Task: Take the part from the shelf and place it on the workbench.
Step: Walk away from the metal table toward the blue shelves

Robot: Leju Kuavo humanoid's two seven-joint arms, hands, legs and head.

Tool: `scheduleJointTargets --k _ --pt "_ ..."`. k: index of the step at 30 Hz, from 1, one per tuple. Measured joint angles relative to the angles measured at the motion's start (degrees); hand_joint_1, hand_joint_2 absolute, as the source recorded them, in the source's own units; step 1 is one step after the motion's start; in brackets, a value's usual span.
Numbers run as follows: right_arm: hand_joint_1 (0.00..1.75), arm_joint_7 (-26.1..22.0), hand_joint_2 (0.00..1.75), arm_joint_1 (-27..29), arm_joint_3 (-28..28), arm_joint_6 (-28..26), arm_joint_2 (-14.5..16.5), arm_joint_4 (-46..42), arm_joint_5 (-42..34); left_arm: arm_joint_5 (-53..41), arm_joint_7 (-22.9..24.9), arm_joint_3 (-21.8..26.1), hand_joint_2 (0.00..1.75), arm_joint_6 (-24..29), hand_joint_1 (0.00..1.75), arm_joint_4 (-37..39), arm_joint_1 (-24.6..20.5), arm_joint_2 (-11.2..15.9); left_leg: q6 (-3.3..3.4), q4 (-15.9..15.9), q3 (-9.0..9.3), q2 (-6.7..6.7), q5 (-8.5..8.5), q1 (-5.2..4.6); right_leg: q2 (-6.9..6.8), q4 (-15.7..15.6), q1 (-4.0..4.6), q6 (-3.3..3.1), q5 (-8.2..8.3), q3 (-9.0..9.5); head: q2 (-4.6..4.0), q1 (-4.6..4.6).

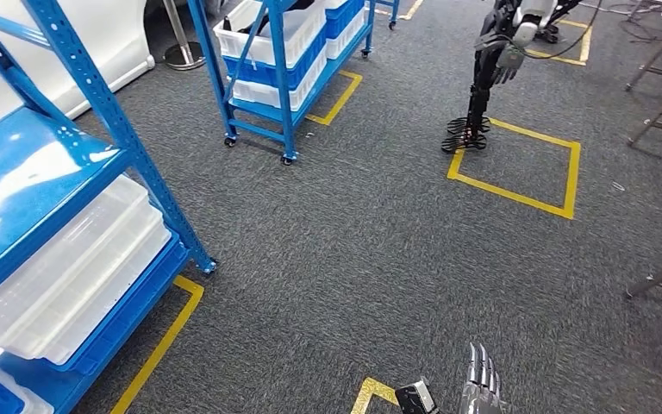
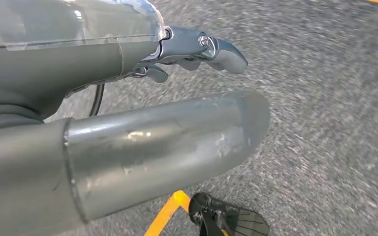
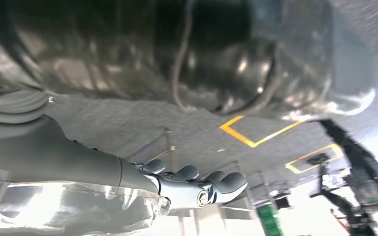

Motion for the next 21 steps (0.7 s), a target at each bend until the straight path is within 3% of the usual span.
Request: scheduleJointTargets --k 2,4,5,6,8,9,10,11,12,13,15,17,19,21 --pt "0.00 -0.7 0.00 0.6 -0.3 0.0 0.0 -0.5 -0.6 0.0 0.5 0.0 0.00 0.0 0.00 0.0 -0.1 -0.2 -0.54 0.2 -0.43 -1.32 -0.06 0.14 1.81 -3.3 0.09 -0.24 0.85 1.14 0.00 0.00" --pt "0.00 -1.4 0.00 1.4 -0.6 0.0 0.1 -1.3 -1.3 -0.1 0.9 0.0 0.00 0.1 0.00 0.0 0.0 -0.4 -1.30 0.2 -0.86 -2.43 0.05 0.34 0.97 -3.7 0.14 -0.57 0.90 1.23 0.00 -0.01" --pt "0.00 -1.6 0.00 1.7 -0.7 0.0 0.2 -1.8 -1.7 -0.1 1.0 -0.1 0.00 0.1 0.00 0.0 0.1 -0.4 -1.60 0.4 -1.08 -1.97 -0.18 0.34 0.28 -4.1 0.07 -0.84 1.03 1.41 0.00 -0.02" --pt "0.00 -1.7 0.00 2.1 -0.8 0.0 0.4 -2.2 -1.9 -0.1 1.1 -0.1 0.00 0.1 0.00 0.0 0.0 -0.5 -1.85 1.6 -1.66 -0.68 -1.01 0.31 -0.48 -4.4 -0.06 -1.16 1.18 1.60 0.00 -0.10" --pt "0.00 -1.9 0.00 2.9 -0.8 0.0 0.6 -3.0 -2.3 -0.2 1.2 -0.3 0.00 0.1 0.00 0.0 -0.2 -0.6 -2.29 7.2 -4.26 3.00 -4.37 0.31 -2.26 -4.8 -0.04 -1.62 1.21 1.88 0.00 -0.25" --pt "0.00 -2.0 0.00 3.2 -0.9 0.0 0.7 -3.2 -2.4 -0.2 1.2 -0.4 0.00 0.1 0.00 0.0 -0.4 -0.6 -2.55 11.0 -6.11 4.16 -6.28 0.42 -3.21 -4.8 0.05 -1.76 1.11 1.91 0.00 -0.32" --pt "0.00 -2.0 0.00 3.5 -0.9 0.0 0.7 -3.3 -2.5 -0.2 1.2 -0.4 0.00 0.1 0.00 0.0 -0.5 -0.6 -2.79 14.1 -7.63 4.70 -7.50 0.54 -4.14 -4.7 0.14 -1.82 0.98 1.91 0.00 -0.32" --pt "0.00 -2.0 0.00 3.7 -1.0 0.0 0.7 -3.4 -2.7 -0.2 1.2 -0.5 0.00 0.1 0.00 0.0 -0.4 -0.6 -2.98 15.6 -8.31 4.98 -7.70 0.66 -5.03 -4.7 0.20 -1.82 0.83 1.92 0.00 -0.32" --pt "0.00 -2.0 0.00 3.8 -1.0 0.0 0.7 -3.5 -2.9 -0.2 1.3 -0.5 0.00 0.1 0.00 0.0 -0.4 -0.6 -3.07 14.9 -7.88 5.22 -6.80 0.75 -5.80 -4.6 0.22 -1.76 0.68 1.96 0.00 -0.32" --pt "0.00 -2.2 0.00 3.8 -1.0 0.0 0.7 -3.5 -3.4 -0.2 1.3 -0.5 0.00 0.2 0.00 0.0 -0.3 -0.7 -3.07 12.2 -6.37 5.58 -5.12 0.79 -6.51 -4.5 0.23 -1.67 0.50 2.05 0.00 -0.32" --pt "0.00 -2.7 0.00 3.9 -1.0 0.3 0.7 -3.7 -6.3 0.1 1.1 -0.6 0.00 0.2 0.00 0.0 -0.3 -0.7 -2.67 4.4 -2.07 7.62 -1.96 0.60 -7.84 -4.3 0.35 -1.30 0.05 2.45 0.00 -0.32" --pt "0.00 -3.3 0.00 4.0 -0.7 2.5 0.8 -4.0 -13.3 0.9 0.6 -0.7 0.00 0.4 0.00 0.0 -0.4 -0.7 -1.98 0.5 0.12 9.02 -0.91 0.21 -8.83 -4.3 0.49 -0.77 -0.27 2.86 0.00 -0.29" --pt "0.00 -3.5 0.00 4.1 0.0 5.3 0.8 -4.8 -20.1 1.6 0.1 -0.8 0.00 0.4 0.00 0.0 -0.3 -0.7 -1.36 0.2 0.00 8.25 -0.77 0.00 -9.67 -4.4 0.51 -0.19 -0.39 3.24 0.00 -0.28" --pt "0.00 -3.5 0.00 4.2 0.6 6.5 0.8 -5.6 -22.5 1.8 -0.1 -0.8 0.00 0.5 0.00 0.0 -0.1 -0.8 -0.73 -0.4 0.30 7.18 -0.45 0.26 -8.64 -3.7 0.29 0.45 -1.22 3.39 0.00 -0.26"
